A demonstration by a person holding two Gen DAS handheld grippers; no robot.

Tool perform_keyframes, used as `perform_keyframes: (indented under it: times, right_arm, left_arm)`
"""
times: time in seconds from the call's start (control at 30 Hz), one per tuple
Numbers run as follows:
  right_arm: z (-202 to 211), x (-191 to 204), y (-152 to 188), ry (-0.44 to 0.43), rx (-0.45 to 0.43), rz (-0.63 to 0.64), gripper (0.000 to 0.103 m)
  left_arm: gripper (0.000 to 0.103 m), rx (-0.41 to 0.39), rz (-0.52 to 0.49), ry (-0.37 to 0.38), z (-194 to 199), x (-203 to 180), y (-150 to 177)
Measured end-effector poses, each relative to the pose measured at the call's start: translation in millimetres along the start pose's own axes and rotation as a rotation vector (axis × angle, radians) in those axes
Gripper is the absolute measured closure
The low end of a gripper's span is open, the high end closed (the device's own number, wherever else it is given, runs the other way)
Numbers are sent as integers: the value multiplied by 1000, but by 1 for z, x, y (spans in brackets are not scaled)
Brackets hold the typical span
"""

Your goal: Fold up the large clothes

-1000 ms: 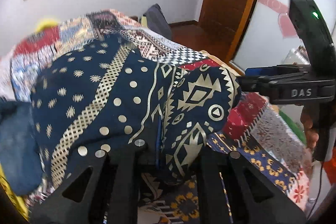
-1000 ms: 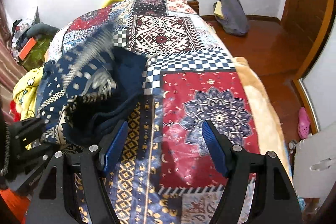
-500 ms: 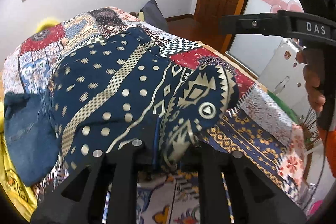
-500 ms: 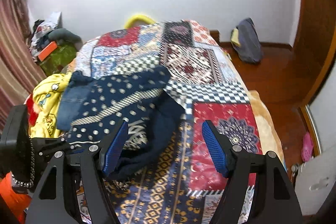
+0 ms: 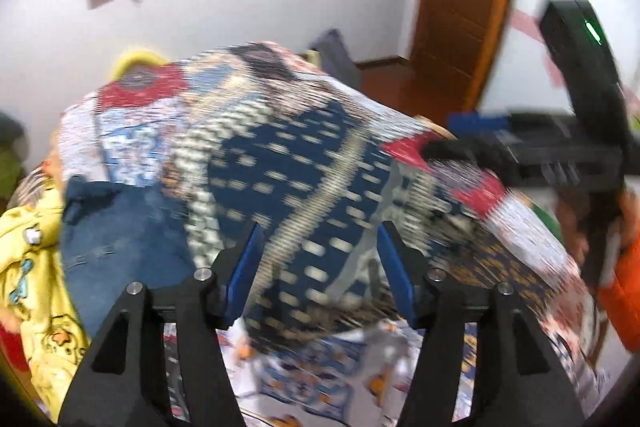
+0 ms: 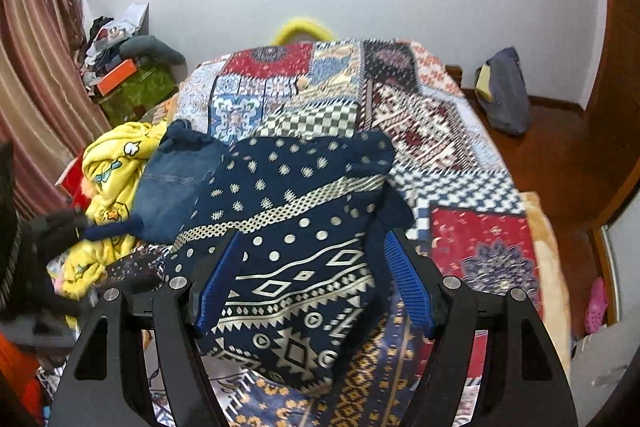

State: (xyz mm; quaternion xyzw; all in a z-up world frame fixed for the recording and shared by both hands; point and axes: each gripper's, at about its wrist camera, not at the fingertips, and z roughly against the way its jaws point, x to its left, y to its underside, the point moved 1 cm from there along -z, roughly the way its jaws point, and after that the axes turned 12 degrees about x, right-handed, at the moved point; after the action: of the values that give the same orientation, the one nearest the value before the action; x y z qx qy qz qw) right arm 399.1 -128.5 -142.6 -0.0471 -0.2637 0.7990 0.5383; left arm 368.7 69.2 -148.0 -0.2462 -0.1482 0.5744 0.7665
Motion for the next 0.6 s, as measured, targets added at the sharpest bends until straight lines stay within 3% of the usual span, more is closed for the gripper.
perform_keyframes:
  times: [0.17, 0.27, 0.33, 0.6]
  right_arm:
    - [-35, 2, 7, -7, 93, -2, 34]
    - [-51, 2, 20, 3, 142, 2, 34]
    - [-55, 3, 30, 18, 155, 18, 34]
    - [-39, -12, 61, 42, 187, -4, 34]
  left_arm:
    - [43, 56, 91, -44, -39, 34, -10]
    - [42, 117, 155, 9, -65, 49, -4]
    - [41, 107, 179, 38, -67, 52, 1]
    - [39, 112, 100, -36, -51, 42, 24]
